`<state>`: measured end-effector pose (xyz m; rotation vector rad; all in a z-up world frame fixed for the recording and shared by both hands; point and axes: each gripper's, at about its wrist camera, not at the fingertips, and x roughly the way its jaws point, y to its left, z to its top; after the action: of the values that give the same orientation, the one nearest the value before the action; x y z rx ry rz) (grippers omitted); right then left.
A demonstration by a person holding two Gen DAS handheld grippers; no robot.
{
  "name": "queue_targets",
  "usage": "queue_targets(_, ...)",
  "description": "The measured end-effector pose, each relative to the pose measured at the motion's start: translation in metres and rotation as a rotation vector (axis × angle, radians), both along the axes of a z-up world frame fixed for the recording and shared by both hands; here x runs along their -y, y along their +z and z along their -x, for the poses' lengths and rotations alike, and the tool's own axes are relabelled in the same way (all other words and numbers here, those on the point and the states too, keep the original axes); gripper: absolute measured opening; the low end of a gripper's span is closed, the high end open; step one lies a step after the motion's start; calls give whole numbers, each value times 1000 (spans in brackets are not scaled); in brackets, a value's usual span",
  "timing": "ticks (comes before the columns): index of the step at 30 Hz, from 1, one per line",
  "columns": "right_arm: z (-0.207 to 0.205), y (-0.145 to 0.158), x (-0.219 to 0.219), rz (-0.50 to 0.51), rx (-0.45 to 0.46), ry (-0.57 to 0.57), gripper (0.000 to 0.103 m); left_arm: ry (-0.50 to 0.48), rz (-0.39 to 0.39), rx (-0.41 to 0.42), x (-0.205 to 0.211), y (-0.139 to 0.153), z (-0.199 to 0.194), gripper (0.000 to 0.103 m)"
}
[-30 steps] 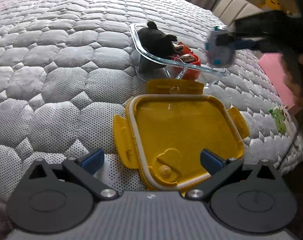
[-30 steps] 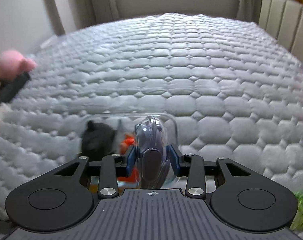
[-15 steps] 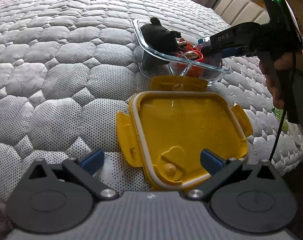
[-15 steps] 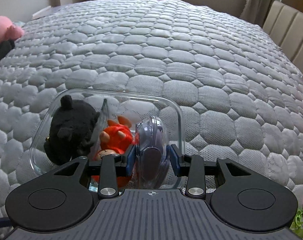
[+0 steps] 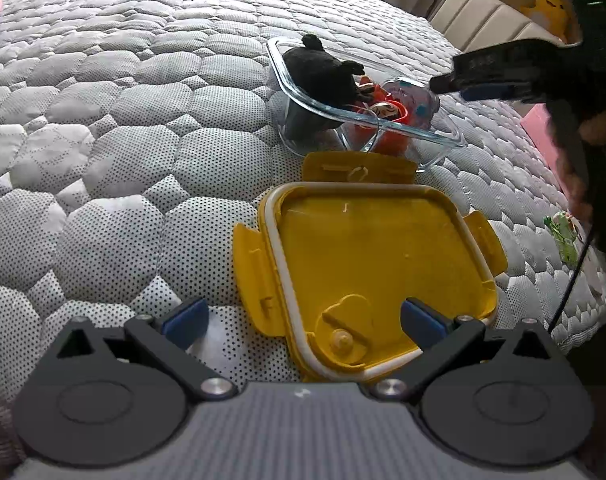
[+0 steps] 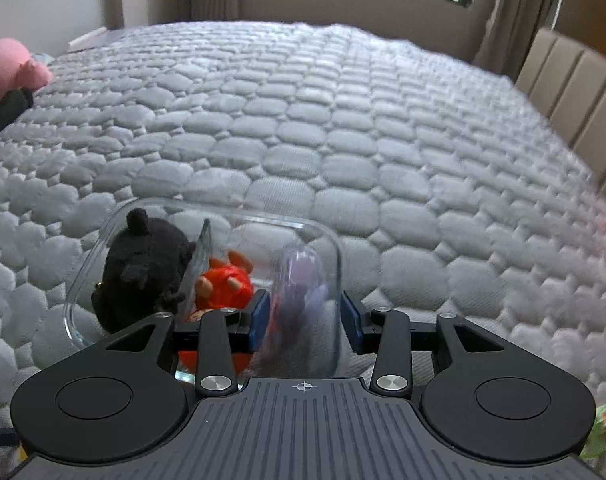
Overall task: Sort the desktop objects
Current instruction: 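Lower the disc into the glass container beside the red toy, release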
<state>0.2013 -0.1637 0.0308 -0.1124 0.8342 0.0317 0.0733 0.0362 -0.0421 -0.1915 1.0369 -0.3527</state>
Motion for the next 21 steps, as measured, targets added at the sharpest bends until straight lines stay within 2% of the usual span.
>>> queue_targets(2, 13, 8, -4, -17, 18, 27, 44, 0, 4, 0, -1, 0, 0, 103)
queue_targets(7, 48, -6, -31, -96, -66, 200, 43, 6, 9, -2, 0, 0, -1, 103)
queue_targets(9, 59, -12, -40, -128, -100, 260, 39, 0, 7, 0, 1, 1, 0, 103)
queue_targets(11, 51, -23, -46, -158, -140, 248, 39, -7, 0, 4, 1, 2, 3, 103)
queue_targets(16, 35, -38, -51, -195, -117, 200, 38, 5, 1, 1, -3, 2, 4, 103)
queue_targets(17, 35, -43, -52, -210, -124, 182, 25, 5, 3, 1, -3, 2, 4, 103)
queue_targets(19, 36, -49, -50, -229, -126, 162, 8, 3, 2, 3, -3, 2, 4, 103)
queue_targets(21, 37, -48, -46, -235, -123, 154, 5, 1, 2, 2, -3, 1, 4, 103)
